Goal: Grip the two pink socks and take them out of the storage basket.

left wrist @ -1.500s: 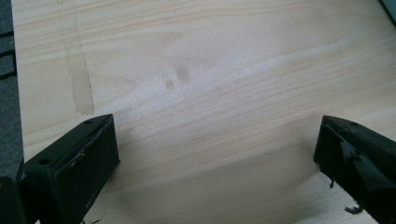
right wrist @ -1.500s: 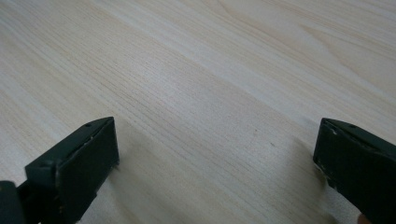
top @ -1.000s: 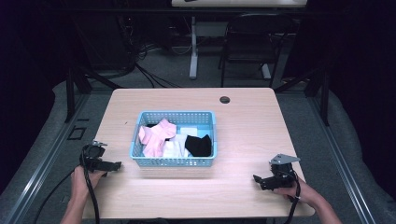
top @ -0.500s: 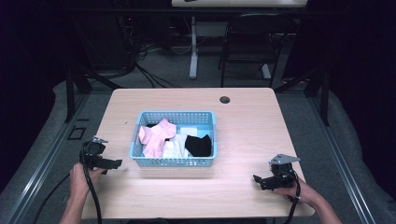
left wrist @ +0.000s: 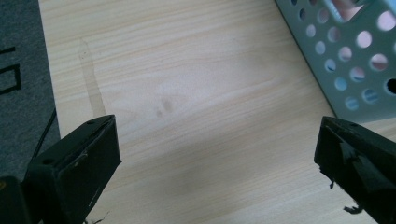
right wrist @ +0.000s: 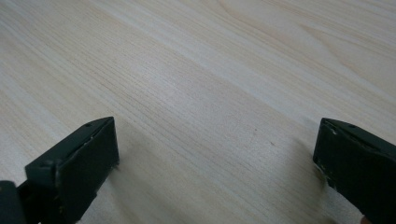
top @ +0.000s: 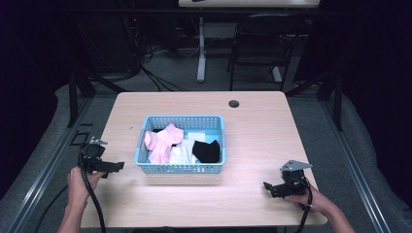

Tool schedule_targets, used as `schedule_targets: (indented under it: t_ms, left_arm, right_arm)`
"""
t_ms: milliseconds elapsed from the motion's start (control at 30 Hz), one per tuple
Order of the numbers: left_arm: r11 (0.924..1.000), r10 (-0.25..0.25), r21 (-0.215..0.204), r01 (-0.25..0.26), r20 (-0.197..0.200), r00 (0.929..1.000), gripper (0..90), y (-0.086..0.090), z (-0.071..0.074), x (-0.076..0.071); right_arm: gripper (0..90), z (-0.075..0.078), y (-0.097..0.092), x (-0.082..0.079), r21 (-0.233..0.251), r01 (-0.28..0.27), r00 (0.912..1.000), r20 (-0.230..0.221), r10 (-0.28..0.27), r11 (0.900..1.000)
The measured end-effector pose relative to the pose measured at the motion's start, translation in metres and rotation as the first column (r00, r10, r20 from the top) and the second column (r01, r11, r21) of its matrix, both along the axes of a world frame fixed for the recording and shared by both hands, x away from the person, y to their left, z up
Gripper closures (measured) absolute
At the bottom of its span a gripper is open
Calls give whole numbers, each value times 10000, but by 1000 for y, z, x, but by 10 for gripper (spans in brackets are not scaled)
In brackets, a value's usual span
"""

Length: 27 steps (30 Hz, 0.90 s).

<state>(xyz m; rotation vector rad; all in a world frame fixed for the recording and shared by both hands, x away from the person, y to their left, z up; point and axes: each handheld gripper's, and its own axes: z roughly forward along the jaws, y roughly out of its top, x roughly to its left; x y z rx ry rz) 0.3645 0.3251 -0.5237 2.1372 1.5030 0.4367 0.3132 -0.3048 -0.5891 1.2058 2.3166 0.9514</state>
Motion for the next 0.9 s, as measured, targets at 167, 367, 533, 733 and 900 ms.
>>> schedule_targets:
  t_ms: [167, 367, 533, 733, 900]
  left_arm:
    - [9991, -167, -400, 170, 98, 9998, 3, 0, 15, -4]
    - [9955, -506, -772, 542, 477, 9976, 4, -7, 37, -8]
    - [9938, -739, -772, 799, 770, 9943, 1, -17, 51, -8]
    - [9860, -1168, -1044, 1297, 1218, 9857, 0, -37, 72, -2]
    - [9800, -1718, -776, 1833, 1345, 9759, 0, -58, 84, 10]
  right_arm:
    - [0, 0, 0, 0, -11, -11, 10000, -7, 11, 10000]
    - [0, 0, 0, 0, -15, -10, 10000, 0, 10, 10000]
    - [0, 0, 0, 0, -8, -11, 10000, -2, 11, 10000]
    - [0, 0, 0, 0, -4, 8, 10000, 4, -8, 10000]
    - [0, 0, 0, 0, 11, 20, 10000, -9, -19, 10000]
